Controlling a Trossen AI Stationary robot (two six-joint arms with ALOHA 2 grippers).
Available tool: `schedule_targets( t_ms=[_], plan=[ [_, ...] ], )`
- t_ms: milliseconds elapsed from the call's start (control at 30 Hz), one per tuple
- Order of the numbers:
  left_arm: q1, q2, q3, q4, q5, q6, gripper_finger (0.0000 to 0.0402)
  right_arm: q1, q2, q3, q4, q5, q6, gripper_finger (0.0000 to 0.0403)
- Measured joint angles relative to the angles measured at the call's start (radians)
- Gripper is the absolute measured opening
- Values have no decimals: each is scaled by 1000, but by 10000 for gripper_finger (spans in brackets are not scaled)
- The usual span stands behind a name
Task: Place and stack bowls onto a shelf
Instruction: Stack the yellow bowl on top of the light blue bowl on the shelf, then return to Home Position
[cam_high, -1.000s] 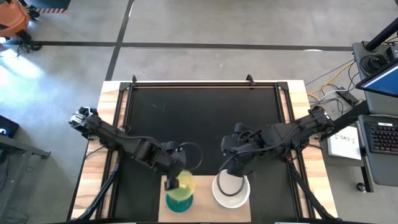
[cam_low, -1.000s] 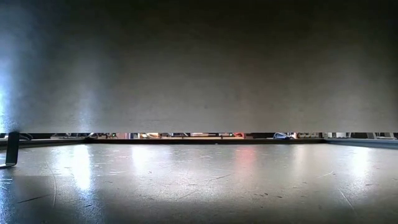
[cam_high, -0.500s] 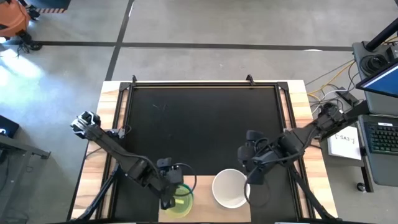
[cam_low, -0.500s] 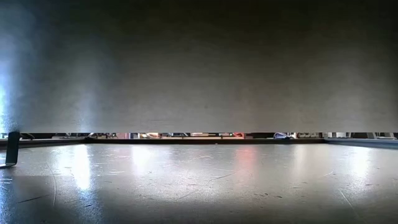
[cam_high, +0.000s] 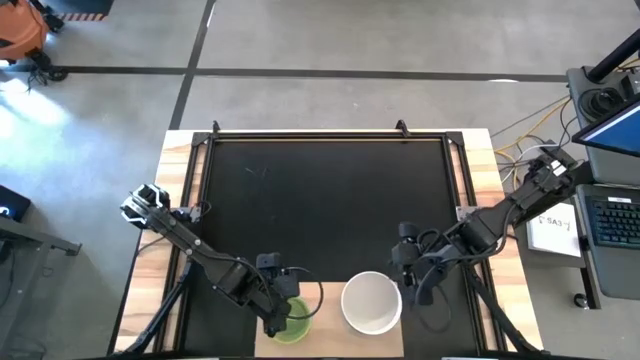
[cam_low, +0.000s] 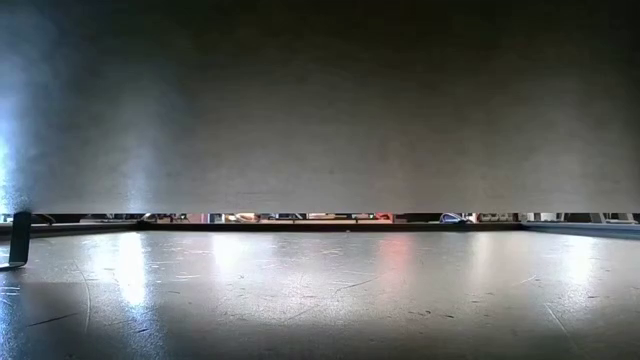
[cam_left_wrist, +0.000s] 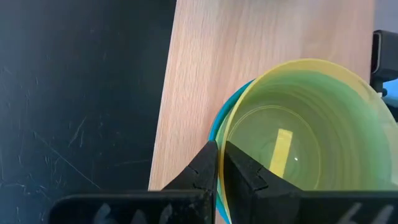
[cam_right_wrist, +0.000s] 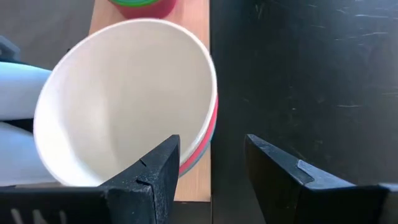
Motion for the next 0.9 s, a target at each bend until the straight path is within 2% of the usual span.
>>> schedule_targets(
  t_ms=[200, 400, 567, 733, 900],
  plan=[
    [0, 3, 0, 0, 0, -27, 18, 0, -50, -110, 109, -41, 0, 169],
    [1, 2, 0, -6, 7, -11, 79, 0, -106, -219, 215, -75, 0, 169],
    [2, 0, 77, -114, 3, 27, 127, 0, -160, -302, 298, -75, -8, 169],
    [-6, -7, 163, -245, -149, 51, 147, 0, -222, -433, 490, -74, -73, 169],
    [-2, -37, 173, -320, -191, 105, 148, -9, -287, -585, 714, -74, -154, 169]
  ],
)
